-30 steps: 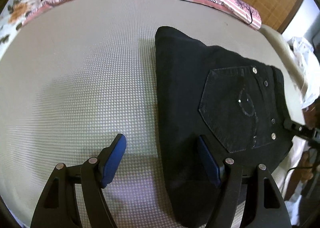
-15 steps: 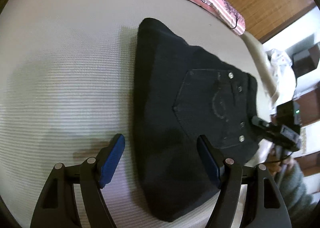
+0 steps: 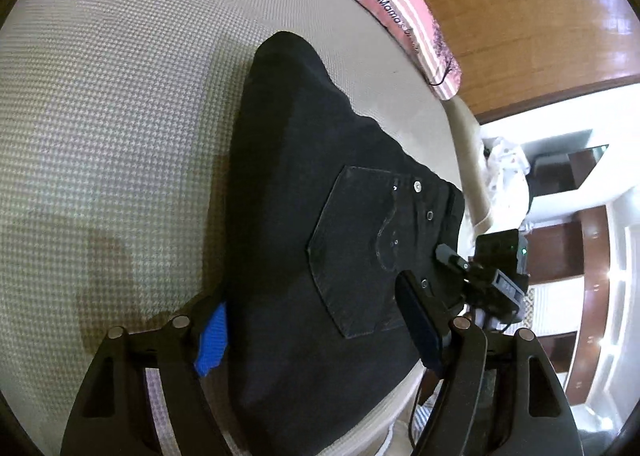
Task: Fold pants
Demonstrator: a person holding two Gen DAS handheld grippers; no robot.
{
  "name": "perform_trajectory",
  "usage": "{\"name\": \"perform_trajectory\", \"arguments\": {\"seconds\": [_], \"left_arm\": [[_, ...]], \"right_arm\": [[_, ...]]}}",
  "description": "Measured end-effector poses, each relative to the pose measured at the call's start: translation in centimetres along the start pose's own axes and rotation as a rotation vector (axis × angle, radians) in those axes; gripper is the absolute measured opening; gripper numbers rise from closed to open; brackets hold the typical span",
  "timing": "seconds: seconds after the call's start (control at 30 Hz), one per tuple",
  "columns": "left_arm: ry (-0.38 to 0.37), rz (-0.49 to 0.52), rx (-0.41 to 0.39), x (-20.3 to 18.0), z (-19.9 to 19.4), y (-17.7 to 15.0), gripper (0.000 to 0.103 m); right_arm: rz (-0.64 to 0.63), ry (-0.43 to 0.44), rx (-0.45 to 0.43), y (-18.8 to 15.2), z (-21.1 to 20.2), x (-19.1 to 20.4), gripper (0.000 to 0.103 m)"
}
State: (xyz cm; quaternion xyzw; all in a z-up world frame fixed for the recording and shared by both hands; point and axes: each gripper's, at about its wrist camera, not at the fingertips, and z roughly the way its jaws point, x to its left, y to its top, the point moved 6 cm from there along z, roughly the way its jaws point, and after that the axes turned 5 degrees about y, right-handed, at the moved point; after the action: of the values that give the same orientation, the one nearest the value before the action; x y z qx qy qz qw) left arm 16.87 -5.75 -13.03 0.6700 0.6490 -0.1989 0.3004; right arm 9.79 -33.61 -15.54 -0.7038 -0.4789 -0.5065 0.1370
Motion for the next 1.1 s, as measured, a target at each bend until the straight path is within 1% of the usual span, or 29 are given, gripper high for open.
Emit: {"name": "perform_trajectory", "arguments": {"seconds": [0.07, 0.1, 0.2, 0.27, 0.37, 0.57, 0.63, 0.77, 0.97, 1.1], "left_arm": [[0.019, 0.018, -0.011, 0.0, -0.1, 0.1, 0.062], [0.039, 0.035, -0.015, -0.3, 0.2, 0.2, 0.061], [0.084, 0.068, -0.025, -0.3, 0.1, -0.1, 0.051], [0.099, 0.083, -0.031, -0.3, 0.0, -0.2, 0.046], [0.11, 0.093, -0.037, -0.3, -0.1, -0.2, 0.046], [0.165, 0.125, -0.038, -1.1, 0.4, -0.3, 0.046], [0.194, 0.134, -0.04, -1.4, 0.6, -0.4, 0.046], [0.26, 0.183, -0.04, -1.9, 0.9, -0.6, 0.046], [0.326, 0.214, -0.044, -2.2, 1.2, -0.7, 0.046], [0.388, 0.246, -0.055, -2.6, 1.5, -0.8, 0.046]], "right_arm": [[0.001, -0.003, -0.001, 0.0, 0.0, 0.0, 0.041], [0.004, -0.005, -0.002, 0.0, 0.0, -0.1, 0.04], [0.006, -0.005, -0.008, -0.1, -0.2, -0.3, 0.038], [0.009, -0.006, -0.005, -0.1, -0.2, -0.4, 0.037], [0.012, -0.005, 0.0, -0.1, -0.2, -0.4, 0.037], [0.018, -0.005, 0.004, 0.0, -0.3, -0.5, 0.037], [0.017, -0.005, 0.002, 0.0, -0.3, -0.6, 0.037], [0.022, -0.01, 0.004, 0.2, -0.2, -0.6, 0.037], [0.016, -0.02, -0.01, 0.1, 0.0, -0.5, 0.038], [0.008, -0.046, -0.013, 0.1, 0.1, -0.2, 0.039]]}}
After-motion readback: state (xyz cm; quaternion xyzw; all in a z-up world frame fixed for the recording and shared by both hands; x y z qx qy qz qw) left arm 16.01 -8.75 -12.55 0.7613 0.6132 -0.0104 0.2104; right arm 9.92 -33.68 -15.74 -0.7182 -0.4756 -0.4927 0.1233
